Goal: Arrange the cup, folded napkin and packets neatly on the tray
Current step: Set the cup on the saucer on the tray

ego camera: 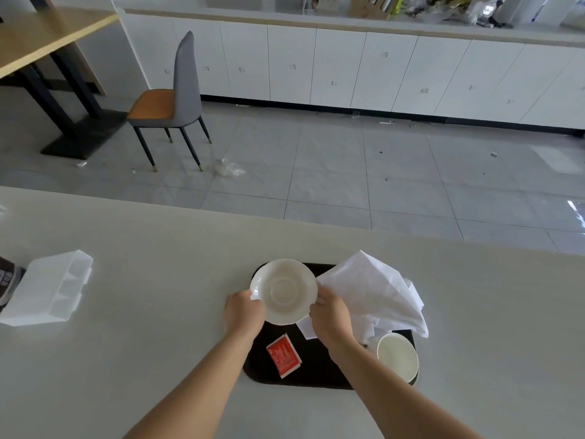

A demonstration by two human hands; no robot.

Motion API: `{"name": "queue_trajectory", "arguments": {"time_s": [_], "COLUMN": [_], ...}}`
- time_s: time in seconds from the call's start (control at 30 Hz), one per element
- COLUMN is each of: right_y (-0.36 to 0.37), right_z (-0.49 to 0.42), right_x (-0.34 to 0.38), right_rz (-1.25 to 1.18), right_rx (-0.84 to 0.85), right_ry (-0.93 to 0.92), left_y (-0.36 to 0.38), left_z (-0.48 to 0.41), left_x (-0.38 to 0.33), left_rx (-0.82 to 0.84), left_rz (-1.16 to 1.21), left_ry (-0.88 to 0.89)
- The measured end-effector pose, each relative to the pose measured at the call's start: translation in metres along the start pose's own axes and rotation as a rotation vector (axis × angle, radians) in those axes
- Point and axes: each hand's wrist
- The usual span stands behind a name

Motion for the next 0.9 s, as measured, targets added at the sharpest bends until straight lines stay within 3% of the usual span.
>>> {"name": "queue_trajectory", "arguments": {"time_s": [0.53,0.77,0.9], "right_y": [0.000,-0.009,-0.037], "right_z": [-0.001,0.008,0.027], "right_x": [0.000,0.006,0.018], "right_rz": [0.050,0.255,0.226], "right_rx": [0.044,0.138,0.018], "right_ry": [0.039,-0.004,-0.071], "left_y": [-0.001,-0.006,-0.011], "left_z": [0.016,0.028,0.030], "left_x": [0.007,0.009,0.013], "left_rx": [-0.011,0.102,0.136], "left_rz": [-0.003,0.140,0.144], "left_ry": [0.068,0.098,0.075]}}
Point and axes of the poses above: each hand's wrist, its own z-axis away from the middle knuckle, its own y-axis out of the palm, x = y × z, and after that the axes turned 4 degrees about x, right-handed
